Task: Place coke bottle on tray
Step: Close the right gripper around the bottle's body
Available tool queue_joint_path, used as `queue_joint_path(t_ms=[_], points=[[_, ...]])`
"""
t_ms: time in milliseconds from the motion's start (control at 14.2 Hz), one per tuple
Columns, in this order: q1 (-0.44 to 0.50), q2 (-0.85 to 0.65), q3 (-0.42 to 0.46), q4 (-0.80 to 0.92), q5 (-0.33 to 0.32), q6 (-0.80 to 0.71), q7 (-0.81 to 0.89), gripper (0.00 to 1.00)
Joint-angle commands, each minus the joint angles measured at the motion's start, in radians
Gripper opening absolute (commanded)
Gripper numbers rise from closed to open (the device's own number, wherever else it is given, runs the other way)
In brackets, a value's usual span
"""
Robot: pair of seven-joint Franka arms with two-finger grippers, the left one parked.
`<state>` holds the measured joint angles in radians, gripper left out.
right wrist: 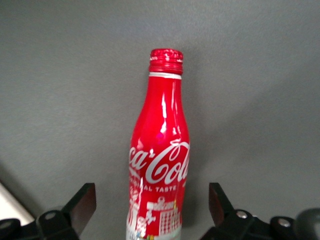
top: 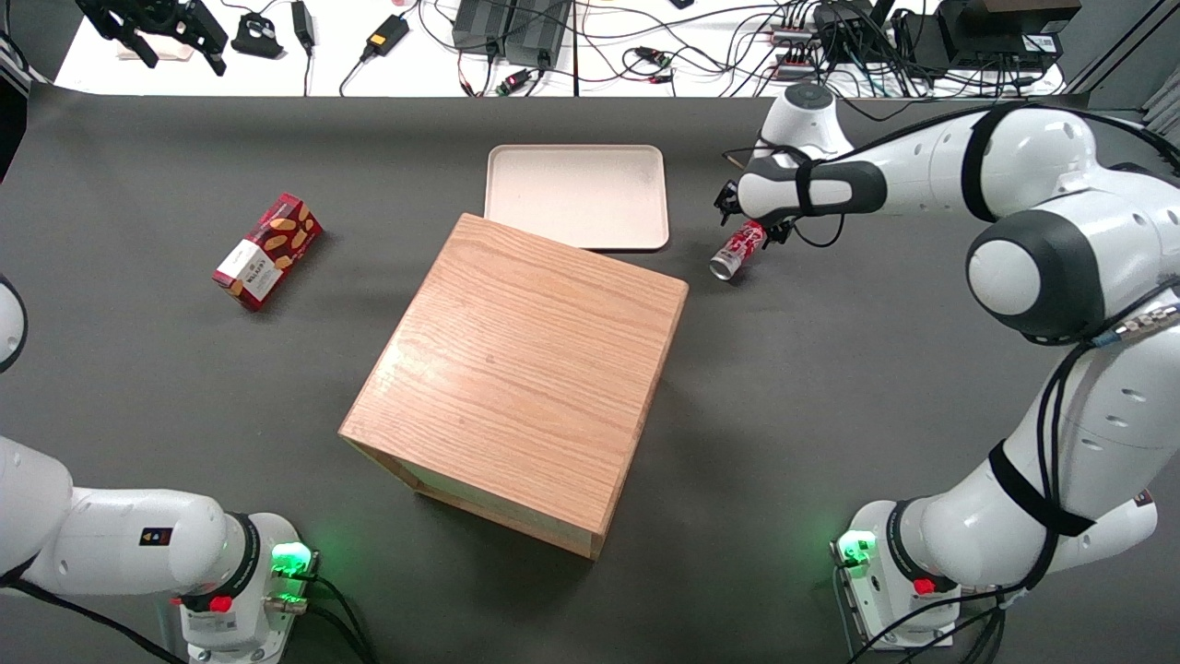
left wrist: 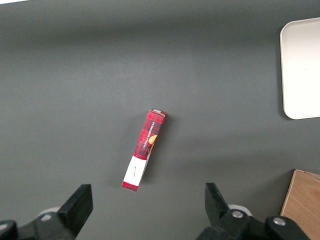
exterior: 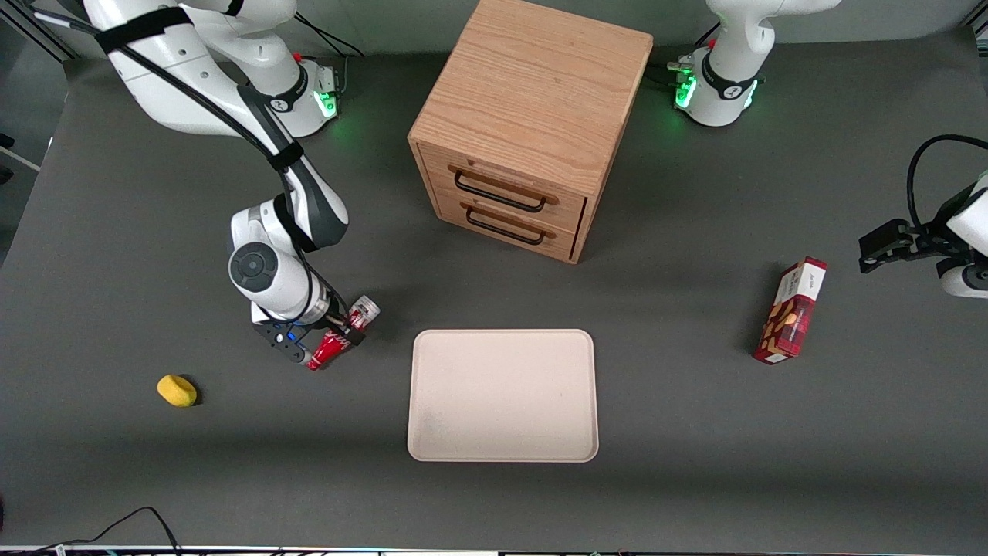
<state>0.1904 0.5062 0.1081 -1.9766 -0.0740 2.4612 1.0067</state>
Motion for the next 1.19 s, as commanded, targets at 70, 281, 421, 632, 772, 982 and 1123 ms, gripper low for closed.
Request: queue_joint_path(t_ms=[70,281,421,632,772,982,1123], points=[[0.000,0.018,-0.001,0.001,-0.029,0.018,0.038,1.00],[0.000,0.038,-0.004,0.002,-0.055,0.038,0.052,1.00],[0.000,0.041,-0.005,0.002,-0.056,0.039,0.053,1.00],[0.000,0.041,-0.005,0.004,-0.056,0.039,0.053,0.94],[-0.002,0.041,-0.005,0.004,-0.056,0.039,0.053,0.50],[-0.002,0.041,-0.007,0.004,-0.056,0.038,0.053,0.00],[-0.002,0.041,-0.007,0.004,-0.056,0.038,0.053,0.00]])
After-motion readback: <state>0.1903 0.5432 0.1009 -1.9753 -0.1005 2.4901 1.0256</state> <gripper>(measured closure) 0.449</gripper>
